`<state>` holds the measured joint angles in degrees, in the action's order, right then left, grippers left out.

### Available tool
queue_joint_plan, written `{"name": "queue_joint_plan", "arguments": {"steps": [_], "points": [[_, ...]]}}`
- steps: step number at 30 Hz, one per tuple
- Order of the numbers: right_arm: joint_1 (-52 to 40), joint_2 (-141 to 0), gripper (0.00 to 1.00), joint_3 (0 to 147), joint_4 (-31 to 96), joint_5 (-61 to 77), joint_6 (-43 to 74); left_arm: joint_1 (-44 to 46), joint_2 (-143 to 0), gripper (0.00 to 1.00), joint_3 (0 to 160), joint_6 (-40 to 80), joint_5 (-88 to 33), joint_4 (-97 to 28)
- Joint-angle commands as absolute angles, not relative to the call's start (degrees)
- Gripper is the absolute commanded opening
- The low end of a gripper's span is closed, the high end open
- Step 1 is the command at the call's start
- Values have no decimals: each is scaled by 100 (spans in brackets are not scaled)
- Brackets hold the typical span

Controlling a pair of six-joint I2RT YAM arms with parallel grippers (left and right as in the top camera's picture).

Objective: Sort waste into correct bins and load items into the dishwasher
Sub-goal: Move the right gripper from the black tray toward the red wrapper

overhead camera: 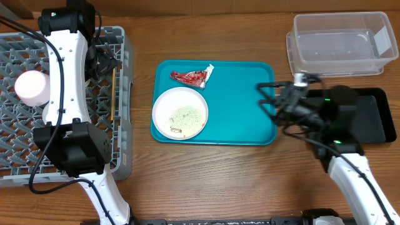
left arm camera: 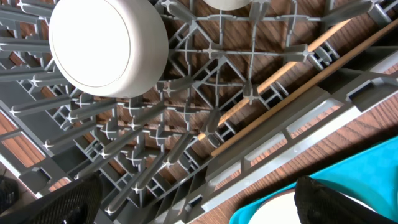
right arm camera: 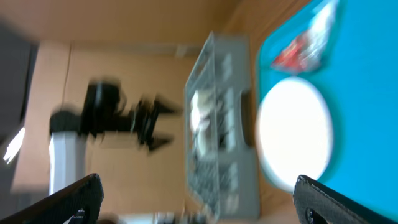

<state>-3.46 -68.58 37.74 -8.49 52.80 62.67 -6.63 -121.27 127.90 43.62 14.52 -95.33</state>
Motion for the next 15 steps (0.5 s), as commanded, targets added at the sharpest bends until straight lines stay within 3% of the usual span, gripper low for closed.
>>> {"name": "queue_joint_plan", "arguments": {"steps": [1, 7, 12, 15], "points": [[-1120, -6827, 99, 4425, -502, 4195, 6525, -672, -11902, 100, 12923, 4484, 1431, -9531], [-2375, -7658, 99, 6919, 2633, 2001, 5019, -672, -11902, 100, 12923, 4484, 1428, -9531], [-2646, -9279, 99, 9625, 5599, 1208, 4023, -672, -11902, 100, 12923, 4484, 1431, -9531], [-2674, -10101, 99, 10613, 6569, 786, 3896, -672, -11902, 100, 12923, 4484, 1431, -9531]]}}
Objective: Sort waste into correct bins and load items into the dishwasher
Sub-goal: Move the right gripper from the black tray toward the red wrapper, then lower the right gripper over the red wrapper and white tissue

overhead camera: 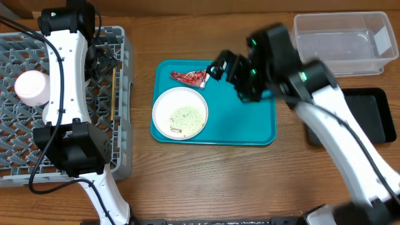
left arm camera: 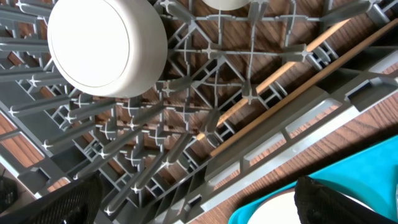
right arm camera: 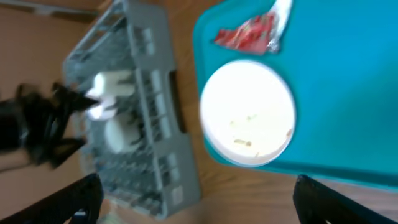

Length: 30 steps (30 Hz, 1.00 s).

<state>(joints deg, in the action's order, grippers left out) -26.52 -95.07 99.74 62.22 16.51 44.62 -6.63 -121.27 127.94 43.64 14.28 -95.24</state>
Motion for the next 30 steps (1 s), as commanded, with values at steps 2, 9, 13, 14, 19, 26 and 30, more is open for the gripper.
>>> {"name": "queue_joint_plan", "arguments": {"steps": [2, 9, 13, 14, 19, 26, 30], "points": [[-2696, -10471, 99, 10849, 6735, 690, 3682, -672, -11902, 100, 12923, 4484, 1428, -9531], [-2705, -11236, 99, 10860, 6488, 799, 3284, -672, -11902, 100, 12923, 4484, 1431, -9531], [-2705, -11312, 100, 10857, 5824, 799, 3299, -672, -11902, 100, 12923, 4484, 1428, -9531], [-2705, -11312, 100, 10847, 5675, 799, 3297, -672, -11902, 100, 12923, 4486, 1428, -9531], [-2762, -11428, 100, 10713, 5030, 799, 3297, -672, -11902, 100, 12923, 4486, 1431, -9531], [-2982, -12119, 100, 10713, 4692, 768, 3297, -672, -11902, 100, 12923, 4484, 1428, -9531], [-3000, -12492, 100, 10713, 4394, 744, 3299, -672, -11902, 100, 12923, 4484, 1428, -9531]]}}
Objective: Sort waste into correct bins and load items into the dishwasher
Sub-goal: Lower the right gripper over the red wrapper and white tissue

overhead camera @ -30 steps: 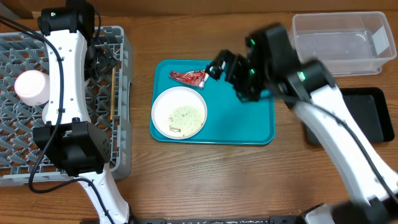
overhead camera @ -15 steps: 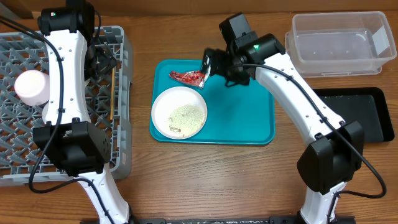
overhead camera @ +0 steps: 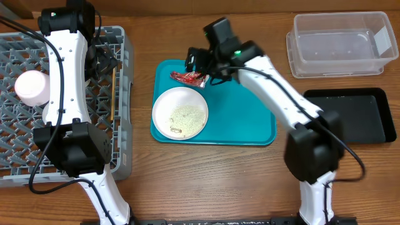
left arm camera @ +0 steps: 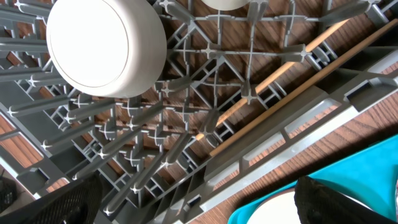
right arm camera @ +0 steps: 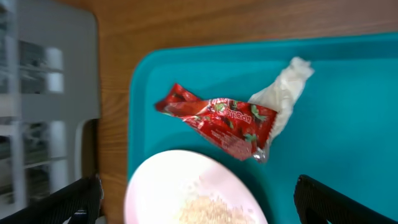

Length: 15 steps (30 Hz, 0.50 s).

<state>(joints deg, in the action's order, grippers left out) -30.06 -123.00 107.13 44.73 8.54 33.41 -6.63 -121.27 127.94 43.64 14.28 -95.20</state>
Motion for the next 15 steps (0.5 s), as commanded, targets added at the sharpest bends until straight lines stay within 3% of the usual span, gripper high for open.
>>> {"name": "queue_joint_plan", "arguments": {"steps": [1, 6, 13, 15], "points": [[-3000, -12571, 100, 10713, 4346, 718, 3308, -672, -11902, 100, 12923, 4484, 1431, -9531], [-3000, -12842, 100, 10713, 4318, 624, 3319, -672, -11902, 100, 12923, 4484, 1428, -9531], [-3039, -13039, 74, 10709, 4383, 648, 3503, -672, -11902, 100, 12923, 4484, 1428, -9531], [-3083, -13087, 73, 10709, 4379, 648, 3627, -672, -11902, 100, 12923, 4484, 1428, -9531]]}}
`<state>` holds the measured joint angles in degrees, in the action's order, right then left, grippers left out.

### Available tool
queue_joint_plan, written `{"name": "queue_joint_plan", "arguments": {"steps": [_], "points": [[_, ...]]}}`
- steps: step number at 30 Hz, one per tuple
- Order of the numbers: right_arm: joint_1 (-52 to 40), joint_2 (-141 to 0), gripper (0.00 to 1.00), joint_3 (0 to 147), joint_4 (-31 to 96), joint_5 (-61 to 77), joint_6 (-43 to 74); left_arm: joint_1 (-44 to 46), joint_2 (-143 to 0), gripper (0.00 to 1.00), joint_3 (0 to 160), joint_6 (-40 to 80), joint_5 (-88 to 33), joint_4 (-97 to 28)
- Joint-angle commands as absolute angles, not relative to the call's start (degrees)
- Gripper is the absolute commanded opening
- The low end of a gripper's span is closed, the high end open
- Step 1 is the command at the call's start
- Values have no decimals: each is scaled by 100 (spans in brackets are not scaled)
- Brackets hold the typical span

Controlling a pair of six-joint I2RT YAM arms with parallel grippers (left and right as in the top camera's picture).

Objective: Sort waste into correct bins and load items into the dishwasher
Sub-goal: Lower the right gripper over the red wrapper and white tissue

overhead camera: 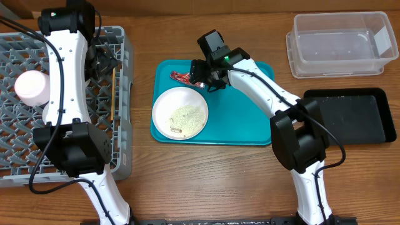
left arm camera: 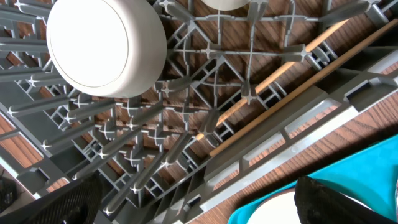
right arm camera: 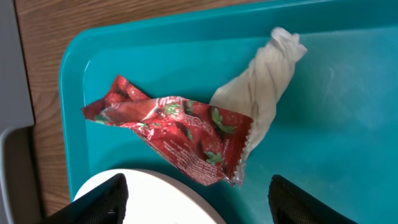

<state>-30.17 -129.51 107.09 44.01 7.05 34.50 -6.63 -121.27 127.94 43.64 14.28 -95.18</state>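
Note:
A red snack wrapper [right arm camera: 180, 140] lies at the far left corner of the teal tray [overhead camera: 244, 119], touching a twisted white napkin [right arm camera: 264, 106]. My right gripper [right arm camera: 199, 205] hangs open just above them, the wrapper [overhead camera: 185, 77] between its fingers [right arm camera: 93, 202]. In front of the wrapper is a white plate [overhead camera: 180, 112] with food crumbs. My left gripper [left arm camera: 199, 208] is open and empty over the grey dish rack [overhead camera: 122, 150], which holds a white bowl [left arm camera: 106, 46], a white cup [overhead camera: 31, 87] and a wooden chopstick [left arm camera: 298, 87].
A clear plastic bin [overhead camera: 340, 40] stands at the back right. A black bin [overhead camera: 350, 115] sits in front of it. The rack fills the left side of the wooden table [overhead camera: 206, 181].
My right gripper has come down closer to the red wrapper, and its fingers stand a little narrower but still open. The left arm has not moved.
My right gripper was first by the tray's right edge, near the black bin. Then it was over the tray's middle, then above the wrapper at the far left corner, and now it is low over it. The left gripper stayed open over the rack throughout.

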Motion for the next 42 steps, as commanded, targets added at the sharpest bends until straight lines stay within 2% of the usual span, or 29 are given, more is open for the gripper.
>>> {"name": "queue_joint_plan", "arguments": {"steps": [1, 7, 12, 40, 42], "points": [[-3111, -13117, 73, 10709, 4377, 637, 3623, -672, -11902, 100, 12923, 4484, 1428, -9531], [-3155, -13257, 73, 10709, 4375, 412, 3623, -672, -11902, 100, 12923, 4484, 1428, -9531], [-3155, -13268, 59, 10709, 4324, 388, 3625, -672, -11902, 100, 12923, 4484, 1428, -9531], [-3225, -13281, 59, 10519, 4355, 242, 3623, -672, -11902, 100, 12923, 4486, 1428, -9531], [-3225, -13281, 54, 10462, 4338, 242, 3623, -672, -11902, 100, 12923, 4484, 1428, -9531]]}}
